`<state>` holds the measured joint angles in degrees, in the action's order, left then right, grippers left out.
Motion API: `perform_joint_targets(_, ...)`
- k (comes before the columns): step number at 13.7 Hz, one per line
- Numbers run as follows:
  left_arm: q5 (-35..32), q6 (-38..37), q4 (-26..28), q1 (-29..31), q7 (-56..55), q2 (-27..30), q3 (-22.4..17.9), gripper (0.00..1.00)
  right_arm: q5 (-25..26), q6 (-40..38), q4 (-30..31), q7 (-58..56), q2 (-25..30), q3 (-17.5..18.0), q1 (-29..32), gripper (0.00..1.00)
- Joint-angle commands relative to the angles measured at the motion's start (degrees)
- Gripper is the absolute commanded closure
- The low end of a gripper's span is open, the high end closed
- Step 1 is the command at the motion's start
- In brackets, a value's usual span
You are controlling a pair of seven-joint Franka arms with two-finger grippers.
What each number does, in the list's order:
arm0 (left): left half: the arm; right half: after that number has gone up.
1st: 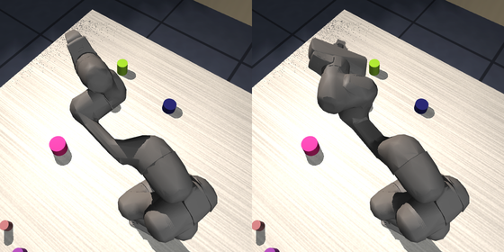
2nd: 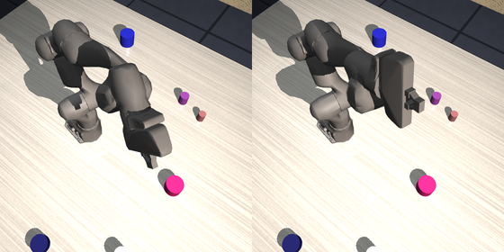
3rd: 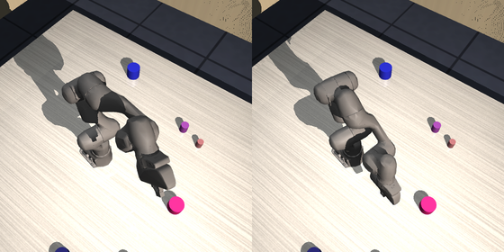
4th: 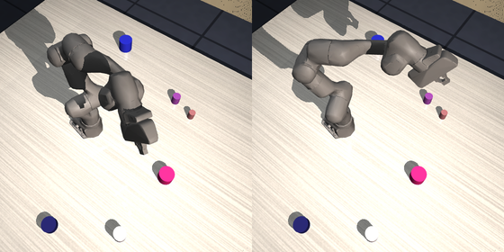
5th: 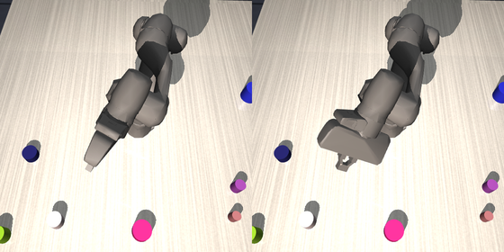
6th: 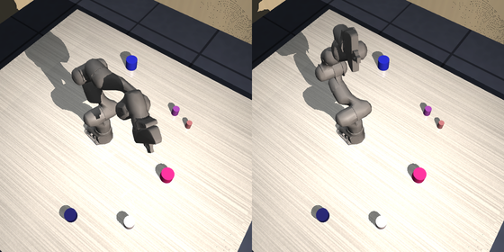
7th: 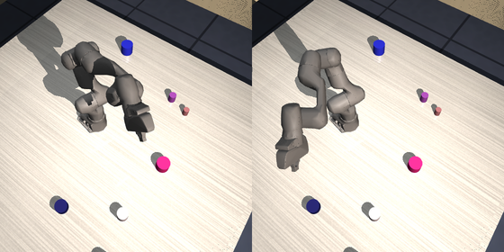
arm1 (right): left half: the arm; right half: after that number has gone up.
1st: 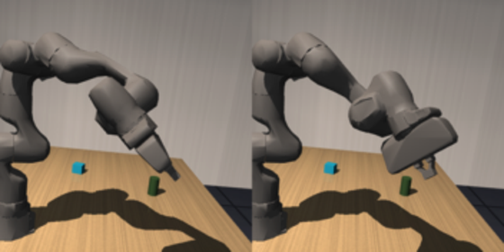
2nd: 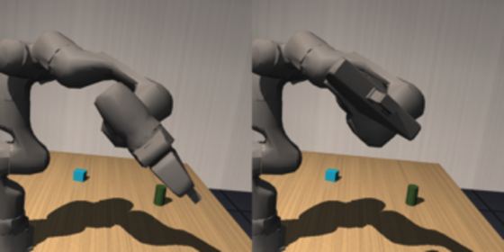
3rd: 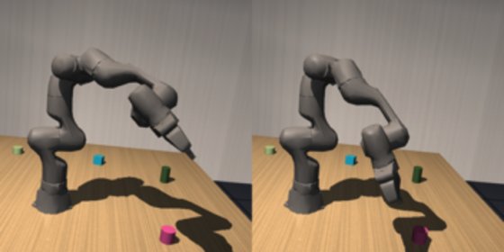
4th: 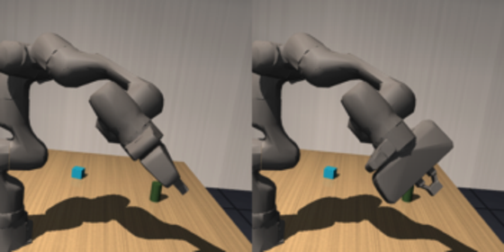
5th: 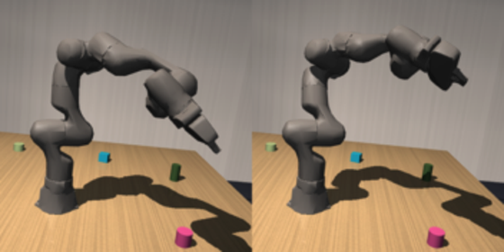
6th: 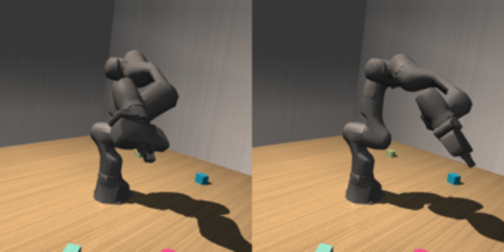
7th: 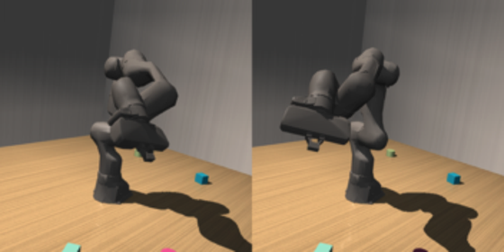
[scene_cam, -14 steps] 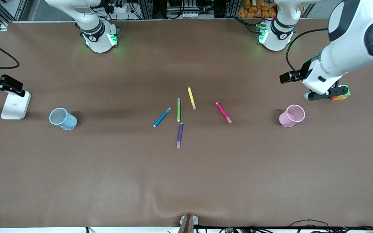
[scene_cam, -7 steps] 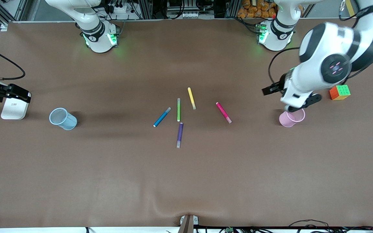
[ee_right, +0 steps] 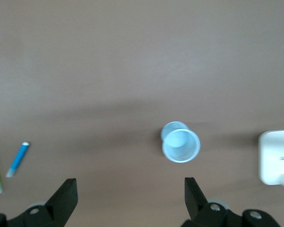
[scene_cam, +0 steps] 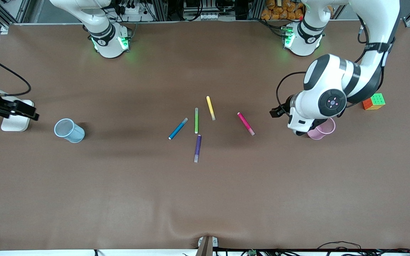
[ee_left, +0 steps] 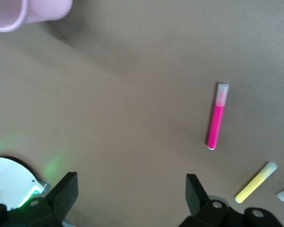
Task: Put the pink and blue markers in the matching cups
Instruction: 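Move the left gripper toward the pink marker while the right gripper starts reaching, then grasp the pink marker with the left gripper while the right grasps the blue marker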
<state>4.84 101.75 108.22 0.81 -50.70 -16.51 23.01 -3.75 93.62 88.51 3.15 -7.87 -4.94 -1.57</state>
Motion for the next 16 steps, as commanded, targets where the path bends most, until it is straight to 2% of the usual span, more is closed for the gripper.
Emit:
perform_joint_targets(1, 2.97, 2.65, -0.90, 0.16, -0.63, -2.90, 0.11, 0.00, -1.53, 0.32, -2.20, 3.52, -2.94, 0.10, -1.23, 0.00)
perform_joint_targets(6, 4.38, 6.26, -1.26, 0.33, -0.89, -6.60, 0.11, 0.00, -4.78, 6.92, -2.20, 10.46, -7.59, 0.10, -5.10, 0.00)
perform_joint_targets(12, 5.27, 9.96, -1.26, 0.07, -0.98, -9.50, 0.11, 0.00, -4.87, 7.45, -1.93, 20.31, -10.06, 0.10, -9.58, 0.00)
perform_joint_targets(16, 9.74, 12.33, -2.30, -0.28, -0.98, -12.13, 0.11, 0.00, -4.87, 7.54, -1.67, 29.33, -12.60, 0.10, -13.62, 0.00)
